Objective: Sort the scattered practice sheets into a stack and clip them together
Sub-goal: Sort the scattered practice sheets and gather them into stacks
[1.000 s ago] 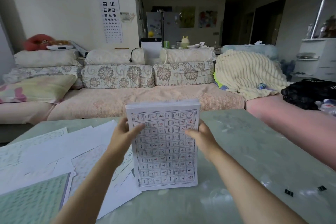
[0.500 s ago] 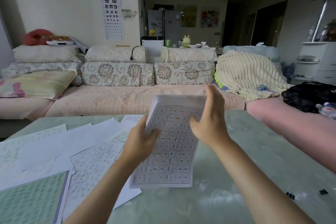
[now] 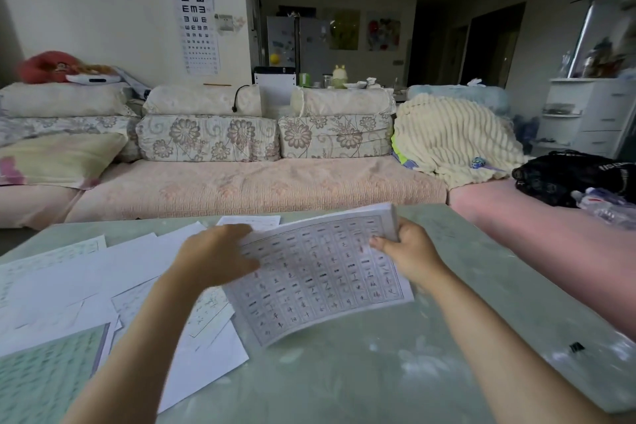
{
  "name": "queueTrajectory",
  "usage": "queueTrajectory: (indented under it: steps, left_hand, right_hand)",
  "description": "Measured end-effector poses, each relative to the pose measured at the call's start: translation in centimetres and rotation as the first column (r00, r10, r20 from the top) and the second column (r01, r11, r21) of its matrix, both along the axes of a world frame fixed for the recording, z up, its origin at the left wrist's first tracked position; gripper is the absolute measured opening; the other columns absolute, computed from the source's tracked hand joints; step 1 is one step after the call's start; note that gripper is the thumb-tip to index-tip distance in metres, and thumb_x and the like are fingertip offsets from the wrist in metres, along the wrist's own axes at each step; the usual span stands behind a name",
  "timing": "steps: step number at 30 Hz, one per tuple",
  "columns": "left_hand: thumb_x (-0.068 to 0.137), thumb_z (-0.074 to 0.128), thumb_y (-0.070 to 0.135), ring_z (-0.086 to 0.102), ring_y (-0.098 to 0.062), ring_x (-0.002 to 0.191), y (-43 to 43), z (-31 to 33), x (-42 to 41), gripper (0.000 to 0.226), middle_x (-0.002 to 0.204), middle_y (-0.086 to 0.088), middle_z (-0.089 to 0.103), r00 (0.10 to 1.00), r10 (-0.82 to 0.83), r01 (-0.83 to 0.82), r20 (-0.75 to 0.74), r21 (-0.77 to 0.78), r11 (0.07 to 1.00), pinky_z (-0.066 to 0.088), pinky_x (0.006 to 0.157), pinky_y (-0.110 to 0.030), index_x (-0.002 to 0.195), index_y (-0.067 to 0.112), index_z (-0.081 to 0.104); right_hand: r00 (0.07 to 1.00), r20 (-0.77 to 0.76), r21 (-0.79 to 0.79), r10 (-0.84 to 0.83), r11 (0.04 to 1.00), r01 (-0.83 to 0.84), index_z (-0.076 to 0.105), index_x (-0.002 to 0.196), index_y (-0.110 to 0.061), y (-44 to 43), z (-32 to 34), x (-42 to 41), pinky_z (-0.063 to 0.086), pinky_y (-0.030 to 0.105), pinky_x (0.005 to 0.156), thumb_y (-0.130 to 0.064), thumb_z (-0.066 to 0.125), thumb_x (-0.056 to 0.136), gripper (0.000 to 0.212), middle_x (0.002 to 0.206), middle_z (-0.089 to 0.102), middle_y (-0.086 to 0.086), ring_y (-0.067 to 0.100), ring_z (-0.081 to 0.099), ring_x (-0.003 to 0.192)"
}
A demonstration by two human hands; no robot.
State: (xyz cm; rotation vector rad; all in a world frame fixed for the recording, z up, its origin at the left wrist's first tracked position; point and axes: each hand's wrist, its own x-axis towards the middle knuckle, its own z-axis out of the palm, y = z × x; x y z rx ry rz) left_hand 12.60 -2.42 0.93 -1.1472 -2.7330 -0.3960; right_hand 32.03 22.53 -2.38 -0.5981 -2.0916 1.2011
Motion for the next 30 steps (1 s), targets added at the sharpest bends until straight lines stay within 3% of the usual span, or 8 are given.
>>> queueTrajectory:
  steps: [3, 5, 7, 10, 14, 19, 26, 30]
  left_hand:
    - [0.075, 0.081, 0.030, 0.061, -0.015, 0.064, -1.1, -1.3, -1.5, 0.019, 0.076, 0.004, 0.067, 0.947, -0.084, -0.052, 0.310, 0.406, 0.912, 0.047, 0.053, -0.023, 0.085, 0.026, 0.065]
    - [0.075, 0.082, 0.017, 0.068, -0.015, 0.067, -0.6, -2.1, -0.7, 0.020, 0.077, -0.001, 0.073, 0.835, -0.298, -0.157, 0.463, 0.719, 0.677, 0.051, 0.054, -0.018, 0.090, 0.015, 0.070]
    - [0.075, 0.081, 0.014, 0.073, -0.018, 0.078, 0.4, -3.3, 0.3, 0.025, 0.085, -0.003, 0.075, 0.735, -0.423, -0.285, 0.530, 0.807, 0.517, 0.059, 0.063, -0.028, 0.098, 0.010, 0.069]
    - [0.072, 0.084, 0.021, 0.073, -0.021, 0.086, 1.3, -6.1, 0.7, 0.037, 0.093, -0.005, 0.075, 0.722, -0.401, -0.327, 0.563, 0.790, 0.519, 0.059, 0.077, -0.044, 0.103, 0.013, 0.066]
    - [0.073, 0.084, 0.020, 0.072, -0.020, 0.090, 1.8, -8.0, 0.8, 0.041, 0.099, -0.003, 0.073, 0.731, -0.419, -0.355, 0.538, 0.825, 0.440, 0.059, 0.077, -0.042, 0.107, 0.022, 0.060]
    - [0.067, 0.082, 0.029, 0.070, -0.023, 0.088, 2.1, -8.5, 0.1, 0.048, 0.098, -0.007, 0.070, 0.722, -0.428, -0.412, 0.543, 0.835, 0.364, 0.057, 0.068, -0.035, 0.106, 0.015, 0.059]
    - [0.077, 0.063, 0.017, 0.068, -0.025, 0.091, 2.9, -9.1, 0.2, 0.023, 0.094, -0.002, 0.070, 0.753, -0.373, -0.385, 0.542, 0.822, 0.419, 0.056, 0.072, -0.039, 0.098, 0.024, 0.062]
    - [0.078, 0.070, 0.014, 0.054, -0.021, 0.115, 2.5, -7.4, -0.1, 0.057, 0.125, 0.004, 0.055, 0.940, -0.083, -0.226, 0.330, 0.788, 0.573, 0.049, 0.092, -0.039, 0.129, 0.022, 0.045]
  right_hand:
    - [0.999, -0.037, -0.132, -0.001, 0.991, -0.004, 0.070, 0.098, -0.025, 1.3, -1.2, 0.4, 0.054, 0.033, 0.088, -0.005, 0.070, 0.089, 0.021, 0.097, 0.076, -0.005, 0.013, 0.071, 0.095]
    - [0.995, -0.095, -0.221, -0.010, 0.975, -0.011, 0.071, 0.103, -0.019, 1.6, -2.1, 0.2, 0.055, 0.034, 0.087, -0.002, 0.068, 0.089, 0.022, 0.100, 0.077, -0.001, 0.016, 0.072, 0.097]
    - [0.994, -0.109, -0.284, 0.007, 0.958, -0.039, 0.069, 0.109, -0.012, 1.7, -3.2, -0.3, 0.056, 0.036, 0.089, 0.001, 0.069, 0.088, 0.025, 0.105, 0.076, 0.002, 0.019, 0.072, 0.100]
    - [0.998, 0.005, -0.331, 0.064, 0.942, -0.059, 0.067, 0.113, -0.010, 1.7, -5.1, -0.8, 0.056, 0.034, 0.086, -0.003, 0.078, 0.080, 0.035, 0.106, 0.076, 0.004, 0.020, 0.072, 0.100]
    - [0.998, -0.022, -0.362, 0.061, 0.930, -0.065, 0.062, 0.110, -0.015, 1.4, -5.8, -1.5, 0.049, 0.019, 0.072, 0.001, 0.075, 0.081, 0.036, 0.106, 0.074, 0.005, 0.015, 0.071, 0.097]
    - [0.995, -0.099, -0.376, 0.017, 0.925, -0.054, 0.064, 0.111, -0.012, 1.7, -5.7, -1.9, 0.055, 0.039, 0.086, -0.002, 0.070, 0.071, 0.042, 0.108, 0.073, 0.009, 0.025, 0.070, 0.101]
    - [0.999, -0.027, -0.318, 0.031, 0.947, -0.038, 0.060, 0.119, -0.015, 1.6, -6.9, -2.2, 0.052, 0.034, 0.089, 0.013, 0.055, 0.086, 0.044, 0.112, 0.071, 0.002, 0.017, 0.067, 0.106]
    - [0.999, 0.004, -0.272, 0.049, 0.961, -0.046, 0.059, 0.123, -0.016, 2.1, -7.4, -2.0, 0.049, 0.030, 0.090, 0.007, 0.054, 0.092, 0.039, 0.115, 0.069, -0.003, 0.015, 0.065, 0.110]
